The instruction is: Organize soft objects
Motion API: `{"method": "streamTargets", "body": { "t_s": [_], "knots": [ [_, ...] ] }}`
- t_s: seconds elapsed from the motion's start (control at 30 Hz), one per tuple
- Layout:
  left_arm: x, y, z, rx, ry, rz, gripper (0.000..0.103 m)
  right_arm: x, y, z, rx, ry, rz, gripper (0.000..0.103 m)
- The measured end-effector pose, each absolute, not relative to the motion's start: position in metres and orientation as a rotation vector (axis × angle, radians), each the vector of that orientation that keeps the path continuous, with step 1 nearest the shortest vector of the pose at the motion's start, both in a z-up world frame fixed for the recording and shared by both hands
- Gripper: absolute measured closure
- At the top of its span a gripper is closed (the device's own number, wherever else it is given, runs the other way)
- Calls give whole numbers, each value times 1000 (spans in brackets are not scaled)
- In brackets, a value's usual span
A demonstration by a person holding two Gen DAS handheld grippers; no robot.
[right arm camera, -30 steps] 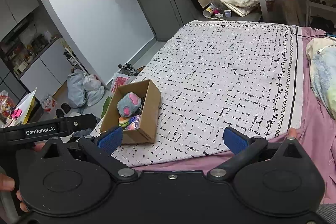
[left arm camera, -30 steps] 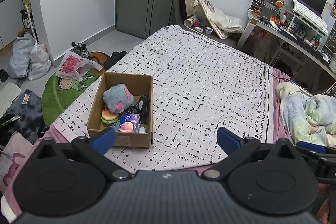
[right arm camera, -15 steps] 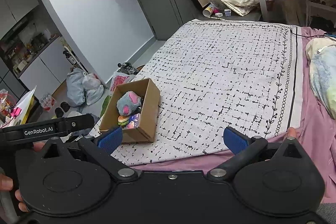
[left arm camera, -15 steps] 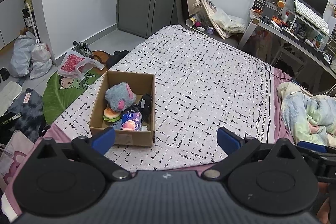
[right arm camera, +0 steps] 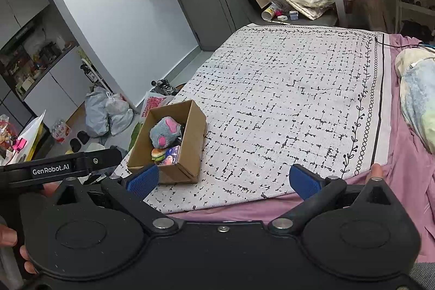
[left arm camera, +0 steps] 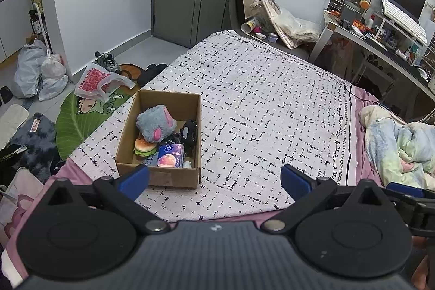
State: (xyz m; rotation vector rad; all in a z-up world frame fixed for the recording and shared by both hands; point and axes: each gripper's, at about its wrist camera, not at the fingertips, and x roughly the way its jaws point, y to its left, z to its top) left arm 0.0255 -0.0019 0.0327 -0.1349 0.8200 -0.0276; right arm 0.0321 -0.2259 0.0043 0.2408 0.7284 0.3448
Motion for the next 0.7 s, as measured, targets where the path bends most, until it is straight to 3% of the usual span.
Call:
{"method": "streamTargets", "body": {
  "t_s": [0.7],
  "knots": [
    [28, -5, 33, -121, 823, -24, 1, 34, -227, 2, 241, 739, 336, 0]
  ]
}}
